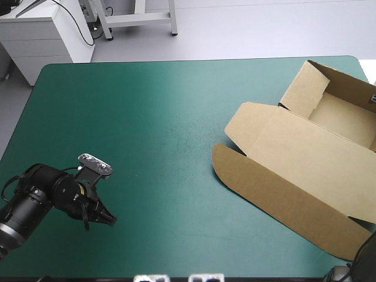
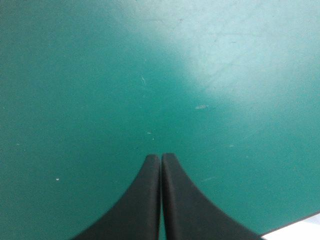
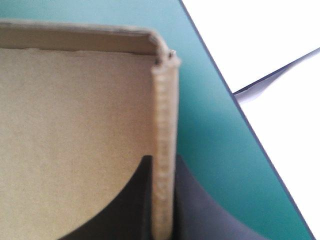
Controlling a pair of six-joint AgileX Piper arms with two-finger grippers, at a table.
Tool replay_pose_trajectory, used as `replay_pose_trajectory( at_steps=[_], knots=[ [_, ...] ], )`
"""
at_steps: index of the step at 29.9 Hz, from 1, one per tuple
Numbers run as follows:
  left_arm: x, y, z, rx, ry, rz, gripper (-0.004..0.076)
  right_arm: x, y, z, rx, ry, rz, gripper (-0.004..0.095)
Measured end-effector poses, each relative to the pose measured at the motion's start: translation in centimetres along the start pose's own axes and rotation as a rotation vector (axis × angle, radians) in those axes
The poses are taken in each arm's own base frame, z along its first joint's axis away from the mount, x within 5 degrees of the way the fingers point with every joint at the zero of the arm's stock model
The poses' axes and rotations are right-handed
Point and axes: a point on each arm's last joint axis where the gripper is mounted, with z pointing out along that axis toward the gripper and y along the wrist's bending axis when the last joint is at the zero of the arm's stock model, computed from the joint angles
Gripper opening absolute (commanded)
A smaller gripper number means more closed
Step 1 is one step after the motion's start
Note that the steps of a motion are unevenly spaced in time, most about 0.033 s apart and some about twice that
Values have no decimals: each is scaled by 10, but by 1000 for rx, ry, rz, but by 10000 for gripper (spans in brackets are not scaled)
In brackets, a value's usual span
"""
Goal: Fold the box
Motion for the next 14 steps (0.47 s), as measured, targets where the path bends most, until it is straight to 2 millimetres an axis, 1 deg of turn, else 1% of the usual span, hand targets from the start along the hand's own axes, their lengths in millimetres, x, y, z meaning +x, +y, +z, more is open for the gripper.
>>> replay_pose_trajectory(
  at_steps=[2, 4, 5, 7, 9, 11, 12, 14],
  knots=[
    [0, 0, 0, 0, 0, 2, -8, 0, -6, -1, -4, -1, 16, -17],
    [0, 1, 0, -8, 1, 7, -8, 0, -8, -1, -5, -2, 21, 9],
    [0, 1, 0, -12, 2, 8, -8, 0, -8, -1, -6, -3, 23, 46],
    [0, 2, 0, -18, 3, 12, -8, -1, -9, -1, -8, -9, 25, 152],
    [0, 2, 0, -23, 3, 13, -8, -1, -8, -1, -19, -11, 29, 333],
    [0, 2, 0, -24, 3, 14, -8, -1, -6, -1, -35, -13, 36, 537],
    [0, 2, 0, -25, 3, 14, -8, -1, -6, -1, -40, -13, 39, 655],
    [0, 2, 0, -26, 4, 15, -8, -1, -5, -1, -50, -14, 45, 838]
  ],
)
